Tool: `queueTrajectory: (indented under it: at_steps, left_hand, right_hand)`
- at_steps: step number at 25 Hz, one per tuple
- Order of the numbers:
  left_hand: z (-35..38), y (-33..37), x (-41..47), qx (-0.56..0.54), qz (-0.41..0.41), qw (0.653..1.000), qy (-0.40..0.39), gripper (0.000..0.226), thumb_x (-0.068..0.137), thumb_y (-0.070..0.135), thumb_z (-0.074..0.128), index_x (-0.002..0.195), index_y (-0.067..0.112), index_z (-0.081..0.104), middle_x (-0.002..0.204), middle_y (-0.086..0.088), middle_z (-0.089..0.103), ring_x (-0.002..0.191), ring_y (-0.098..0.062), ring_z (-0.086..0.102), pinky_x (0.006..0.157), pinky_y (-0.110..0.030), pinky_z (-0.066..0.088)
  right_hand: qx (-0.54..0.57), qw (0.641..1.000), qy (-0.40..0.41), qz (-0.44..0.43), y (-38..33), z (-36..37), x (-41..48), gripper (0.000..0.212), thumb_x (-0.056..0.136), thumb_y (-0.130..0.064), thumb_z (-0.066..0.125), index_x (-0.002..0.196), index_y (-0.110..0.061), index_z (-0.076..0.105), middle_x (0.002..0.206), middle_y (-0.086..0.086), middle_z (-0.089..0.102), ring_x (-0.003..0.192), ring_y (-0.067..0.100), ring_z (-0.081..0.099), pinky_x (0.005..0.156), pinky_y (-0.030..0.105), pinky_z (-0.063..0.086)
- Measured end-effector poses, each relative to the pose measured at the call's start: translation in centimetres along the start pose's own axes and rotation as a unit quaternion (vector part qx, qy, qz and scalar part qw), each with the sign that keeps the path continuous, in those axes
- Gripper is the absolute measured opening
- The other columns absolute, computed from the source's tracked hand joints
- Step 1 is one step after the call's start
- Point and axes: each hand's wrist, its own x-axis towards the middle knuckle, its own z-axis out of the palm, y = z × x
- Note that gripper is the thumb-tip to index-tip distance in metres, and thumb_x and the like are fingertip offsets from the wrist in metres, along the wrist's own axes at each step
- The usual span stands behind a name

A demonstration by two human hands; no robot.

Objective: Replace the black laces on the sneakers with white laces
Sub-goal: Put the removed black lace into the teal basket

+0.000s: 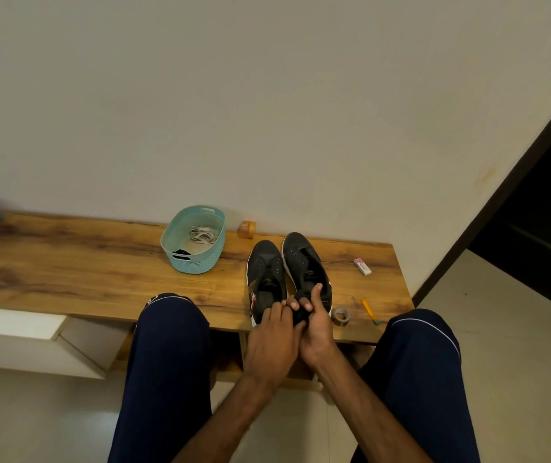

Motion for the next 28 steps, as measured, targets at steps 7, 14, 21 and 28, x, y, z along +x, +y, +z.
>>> queueTrajectory:
  at_steps: [7, 14, 21, 28]
  left_hand:
    - [-3.0, -3.9, 3.0, -0.235, -0.007, 0.963, -0.131, 0.028, 0.107, 0.033, 0.031, 0.114, 0.019, 0.055, 0.103, 0.002, 0.059, 0.086, -0.009, 0.057, 0.075, -0.024, 0.05]
    - [-4.0, -4.8, 3.3, -0.456, -0.087, 0.866, -0.186, 0.027, 0.107, 0.031, 0.036, 0.106, 0.02, 0.06, 0.091, -0.001, 0.06, 0.084, -0.018, 0.057, 0.078, -0.035, 0.05]
    - [-4.7, -5.9, 4.4, -0.361, -0.104, 0.921, -0.101, 0.025, 0.106, 0.036, 0.034, 0.112, 0.024, 0.056, 0.091, 0.004, 0.065, 0.084, -0.008, 0.064, 0.078, -0.037, 0.056]
    - [-6.2, -8.9, 10.6, -0.357, -0.085, 0.928, -0.06, 0.035, 0.107, 0.032, 0.033, 0.137, 0.021, 0.046, 0.119, 0.0, 0.065, 0.104, -0.015, 0.063, 0.089, -0.044, 0.052]
  right_hand:
    - [-0.148, 0.983, -0.096, 0.057, -1.6, 0.6, 0.8, 0.058, 0.097, -0.061, 0.038, 0.098, -0.016, 0.075, 0.117, 0.006, 0.07, 0.095, 0.014, 0.065, 0.09, 0.036, 0.05]
    - [-0.263, 0.963, -0.056, 0.022, -4.2, 0.8, 1.9, 0.037, 0.086, -0.024, 0.067, 0.106, 0.006, 0.071, 0.121, 0.027, 0.066, 0.107, 0.03, 0.069, 0.081, 0.031, 0.06]
    - [-0.376, 0.922, -0.082, -0.049, -2.7, 2.0, 2.6, 0.05, 0.083, -0.02, 0.073, 0.13, -0.009, 0.06, 0.116, 0.015, 0.072, 0.107, 0.026, 0.07, 0.092, 0.034, 0.057]
    - [-0.376, 0.917, -0.049, -0.121, -1.9, 9.2, 8.5, 0.036, 0.084, -0.015, 0.073, 0.119, -0.004, 0.067, 0.104, 0.016, 0.075, 0.101, 0.03, 0.072, 0.088, 0.036, 0.057]
